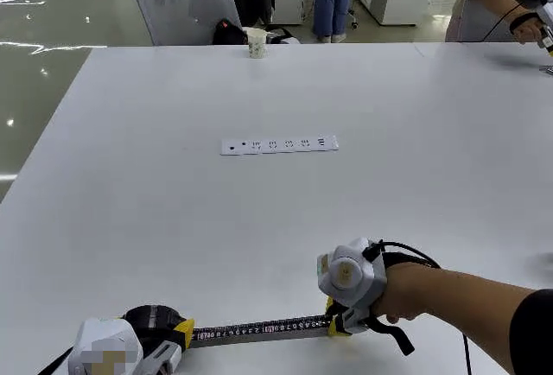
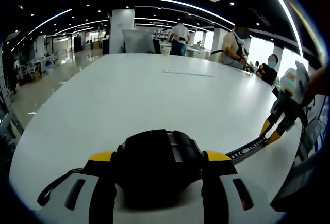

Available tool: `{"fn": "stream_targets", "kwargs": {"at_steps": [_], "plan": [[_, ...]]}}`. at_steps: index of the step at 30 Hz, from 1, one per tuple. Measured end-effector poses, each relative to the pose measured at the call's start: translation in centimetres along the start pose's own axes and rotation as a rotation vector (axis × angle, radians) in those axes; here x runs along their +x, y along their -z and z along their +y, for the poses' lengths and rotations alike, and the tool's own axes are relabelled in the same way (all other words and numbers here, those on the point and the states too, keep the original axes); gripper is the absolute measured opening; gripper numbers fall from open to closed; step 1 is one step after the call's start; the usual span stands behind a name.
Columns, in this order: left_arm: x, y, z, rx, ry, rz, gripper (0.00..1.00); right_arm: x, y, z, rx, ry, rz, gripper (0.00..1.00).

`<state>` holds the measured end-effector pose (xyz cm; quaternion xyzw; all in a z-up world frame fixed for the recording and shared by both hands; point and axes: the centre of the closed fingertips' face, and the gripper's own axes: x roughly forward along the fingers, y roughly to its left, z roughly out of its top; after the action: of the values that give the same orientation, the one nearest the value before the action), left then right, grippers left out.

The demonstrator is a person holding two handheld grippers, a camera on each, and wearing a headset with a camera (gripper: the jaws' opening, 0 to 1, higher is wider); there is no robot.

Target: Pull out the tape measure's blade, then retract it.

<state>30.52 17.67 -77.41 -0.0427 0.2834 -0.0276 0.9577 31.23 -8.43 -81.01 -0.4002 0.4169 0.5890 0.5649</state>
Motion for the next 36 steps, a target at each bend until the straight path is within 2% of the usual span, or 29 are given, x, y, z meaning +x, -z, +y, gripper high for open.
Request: {"fn": "stream_targets", "kwargs": {"at_steps": [3,6,10,15,21,36], "plan": [[-0.04,-0.03,-0.06,0.007,0.003,-0.003,0.62,0.04,0.0,0.0,0.004,0.003,0.003,0.11],[-0.12,0.13,0.01,0.016,0.002,0.02,0.6,0.03,-0.05,-0.06,0.014,0.004,-0.009,0.1],[-0.13,0.1,-0.03,0.013,0.008,0.025,0.6,0.07,-0.12,-0.11,0.012,0.003,-0.012,0.1],[-0.01,0.14,0.0,0.02,0.012,0.014,0.6,0.05,-0.18,-0.02,0.003,0.005,0.001,0.1],[-0.13,0.17,-0.07,0.032,0.016,0.023,0.6,0.06,-0.21,-0.05,0.016,0.006,-0.01,0.1],[0.1,0.18,0.03,0.022,0.018,0.036,0.6,0.28,-0.54,-0.16,0.015,0.004,0.01,0.1]]}}
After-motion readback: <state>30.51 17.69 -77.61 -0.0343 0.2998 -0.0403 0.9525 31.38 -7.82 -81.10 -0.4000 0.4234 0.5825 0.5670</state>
